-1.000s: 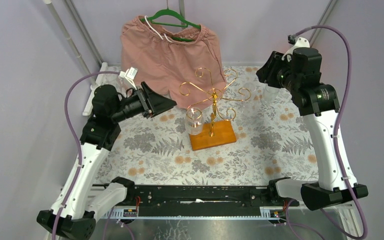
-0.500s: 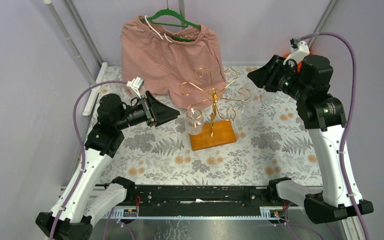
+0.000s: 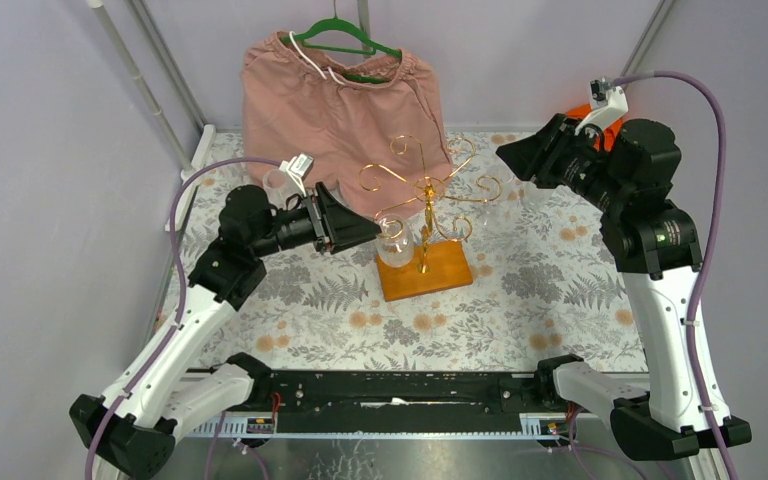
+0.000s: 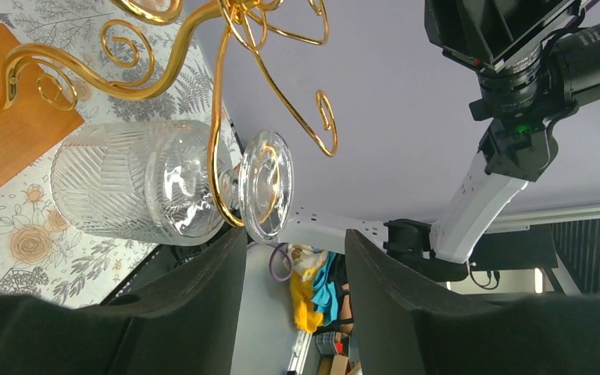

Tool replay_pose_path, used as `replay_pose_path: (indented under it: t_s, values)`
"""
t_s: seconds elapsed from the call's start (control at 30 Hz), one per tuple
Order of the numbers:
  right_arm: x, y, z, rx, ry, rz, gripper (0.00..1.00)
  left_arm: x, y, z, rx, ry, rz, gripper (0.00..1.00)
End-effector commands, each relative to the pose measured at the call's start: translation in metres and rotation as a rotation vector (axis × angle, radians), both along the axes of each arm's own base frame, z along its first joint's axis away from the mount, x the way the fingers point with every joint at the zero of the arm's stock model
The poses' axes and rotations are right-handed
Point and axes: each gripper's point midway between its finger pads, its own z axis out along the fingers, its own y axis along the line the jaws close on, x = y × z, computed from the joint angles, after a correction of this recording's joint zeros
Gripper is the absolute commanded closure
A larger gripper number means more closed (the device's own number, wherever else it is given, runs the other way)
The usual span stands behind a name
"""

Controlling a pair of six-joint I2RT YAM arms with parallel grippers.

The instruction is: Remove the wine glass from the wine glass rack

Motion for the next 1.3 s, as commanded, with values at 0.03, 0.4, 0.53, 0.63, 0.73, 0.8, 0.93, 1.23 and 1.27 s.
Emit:
replay_pose_path:
  t_s: [0.03,0.4,0.53,0.63,0.73,0.8,0.93,1.23,1.27]
  values:
    - [-0.007,0.003,0.014,0.02,-0.055,0.023,0.57,0.005,-0.003,0.011,-0.021,-0.052,0.016,0.44]
    - [-0.008,0.002,0.015,0.033,-0.071,0.014,0.58,0.006,-0.006,0.015,-0.021,-0.066,0.017,0.48]
    - [-0.008,0.003,0.014,0.039,-0.069,0.019,0.6,0.006,-0.006,0.016,-0.022,-0.065,0.02,0.51]
    - [-0.008,0.006,0.012,0.052,-0.067,0.031,0.61,0.008,-0.007,0.014,-0.018,-0.06,0.023,0.59]
    - [-0.007,0.008,0.011,0.061,-0.065,0.04,0.61,0.01,-0.008,0.01,-0.014,-0.054,0.023,0.62]
    - [-0.008,0.009,0.01,0.064,-0.063,0.045,0.61,0.012,-0.01,0.006,-0.009,-0.045,0.022,0.63]
    - [-0.009,0.011,0.01,0.075,-0.069,0.058,0.61,0.015,-0.011,0.0,-0.004,-0.032,0.021,0.64]
    - [-0.01,0.013,0.007,0.081,-0.072,0.07,0.61,0.015,-0.011,-0.012,0.011,-0.008,0.021,0.69]
    - [-0.01,0.012,0.008,0.083,-0.073,0.068,0.61,0.015,-0.011,-0.013,0.012,-0.008,0.02,0.7]
